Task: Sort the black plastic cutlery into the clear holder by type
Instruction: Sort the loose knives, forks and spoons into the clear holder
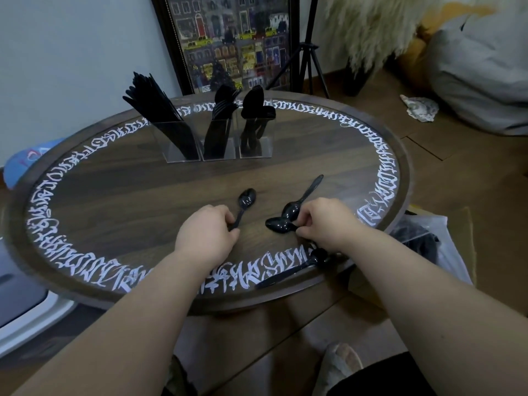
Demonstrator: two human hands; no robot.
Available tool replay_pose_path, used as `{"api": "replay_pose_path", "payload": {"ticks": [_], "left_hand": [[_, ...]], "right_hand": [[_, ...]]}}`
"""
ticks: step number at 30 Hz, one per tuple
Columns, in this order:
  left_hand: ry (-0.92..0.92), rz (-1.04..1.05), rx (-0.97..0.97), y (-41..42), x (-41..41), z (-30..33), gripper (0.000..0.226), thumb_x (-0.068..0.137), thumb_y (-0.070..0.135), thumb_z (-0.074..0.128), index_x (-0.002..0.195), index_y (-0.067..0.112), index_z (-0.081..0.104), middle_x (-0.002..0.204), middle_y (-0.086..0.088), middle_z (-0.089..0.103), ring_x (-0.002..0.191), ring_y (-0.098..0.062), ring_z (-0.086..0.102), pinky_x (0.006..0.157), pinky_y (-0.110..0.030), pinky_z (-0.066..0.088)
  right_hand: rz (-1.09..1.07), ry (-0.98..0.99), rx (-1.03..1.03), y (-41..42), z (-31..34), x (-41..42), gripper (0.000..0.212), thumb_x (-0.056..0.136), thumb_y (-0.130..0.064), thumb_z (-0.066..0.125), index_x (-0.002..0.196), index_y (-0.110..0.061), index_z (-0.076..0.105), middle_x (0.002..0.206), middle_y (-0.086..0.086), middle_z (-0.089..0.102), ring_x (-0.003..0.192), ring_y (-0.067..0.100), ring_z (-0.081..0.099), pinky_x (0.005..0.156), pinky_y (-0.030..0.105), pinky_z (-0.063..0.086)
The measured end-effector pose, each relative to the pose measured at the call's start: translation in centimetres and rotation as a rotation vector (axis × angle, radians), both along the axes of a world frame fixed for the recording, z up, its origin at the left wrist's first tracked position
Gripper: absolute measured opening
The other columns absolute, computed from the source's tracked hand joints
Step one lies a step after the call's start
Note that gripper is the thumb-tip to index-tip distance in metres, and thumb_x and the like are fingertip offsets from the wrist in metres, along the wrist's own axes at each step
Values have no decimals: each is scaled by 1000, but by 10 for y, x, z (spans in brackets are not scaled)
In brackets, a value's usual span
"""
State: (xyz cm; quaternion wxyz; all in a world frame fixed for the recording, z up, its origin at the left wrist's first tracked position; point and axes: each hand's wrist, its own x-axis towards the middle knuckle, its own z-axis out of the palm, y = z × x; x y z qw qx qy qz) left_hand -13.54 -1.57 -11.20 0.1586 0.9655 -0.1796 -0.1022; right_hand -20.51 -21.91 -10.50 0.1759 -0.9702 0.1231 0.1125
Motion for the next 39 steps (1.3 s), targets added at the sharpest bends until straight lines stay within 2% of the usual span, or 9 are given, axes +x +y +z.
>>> {"api": "replay_pose_path", "payload": {"ticks": [8, 14, 19, 24, 27, 29, 31, 35, 39], "left_hand": [[0, -35, 109, 5, 8, 5, 4, 88, 30, 62, 86, 26, 62, 84, 11, 55, 83, -12, 55, 72, -28, 50], [24, -26, 27, 11, 9, 1, 32, 82, 44, 69, 108, 28, 58, 108, 6, 54, 96, -14, 55, 82, -31, 50], [34, -20, 23, 11, 11, 0, 8, 88, 36, 64, 86, 30, 60, 91, 8, 64, 85, -12, 58, 76, -32, 52], [-23, -44, 78, 10, 9, 2, 9, 90, 34, 60, 88, 27, 66, 87, 9, 65, 82, -12, 60, 71, -29, 52], [-61, -42, 88, 10, 7, 1, 9, 88, 32, 59, 88, 26, 66, 85, 9, 65, 79, -13, 60, 66, -26, 48], [-54, -43, 77, 11, 7, 0, 9, 87, 30, 60, 92, 25, 66, 89, 8, 65, 83, -13, 59, 68, -28, 49], [-35, -45, 59, 11, 7, 0, 11, 87, 28, 60, 96, 24, 66, 93, 7, 64, 87, -14, 59, 73, -30, 51], [-13, -33, 52, 12, 8, 0, 11, 87, 28, 61, 96, 24, 65, 94, 7, 64, 88, -13, 59, 76, -31, 53], [39, -5, 39, 13, 10, 1, 4, 87, 27, 63, 90, 25, 64, 90, 8, 63, 87, -13, 60, 75, -30, 51]], "right_hand": [[65, -13, -58, 11, -1, 13, 2, 88, -23, 60, 87, -24, 61, 96, -2, 66, 93, 18, 59, 81, 31, 51], [47, -90, 7, 13, -6, 15, 38, 82, -36, 69, 116, -21, 61, 105, 0, 63, 100, 19, 58, 87, 32, 48], [92, -132, -15, 16, -11, 17, 24, 87, -33, 64, 108, -22, 65, 102, -1, 65, 97, 19, 58, 84, 31, 48], [70, -150, -67, 19, -12, 18, 18, 88, -31, 59, 101, -20, 64, 95, -1, 67, 94, 22, 60, 81, 31, 50], [38, -171, -49, 20, -11, 15, 33, 87, -26, 57, 119, -22, 54, 89, -1, 61, 95, 27, 59, 74, 30, 47], [59, -175, -58, 21, -10, 15, 40, 87, -21, 54, 127, -22, 47, 97, 3, 61, 96, 28, 57, 71, 31, 46], [65, -178, -82, 20, -11, 17, 38, 87, -19, 51, 125, -22, 49, 107, 4, 60, 98, 28, 56, 72, 33, 46], [6, -226, -164, 17, -15, 19, 27, 92, -20, 44, 115, -20, 57, 104, 6, 62, 95, 30, 56, 68, 33, 42], [-94, -452, -218, 4, -9, 19, 18, 95, -24, 45, 102, -14, 59, 95, 5, 60, 90, 30, 56, 65, 33, 37]]}}
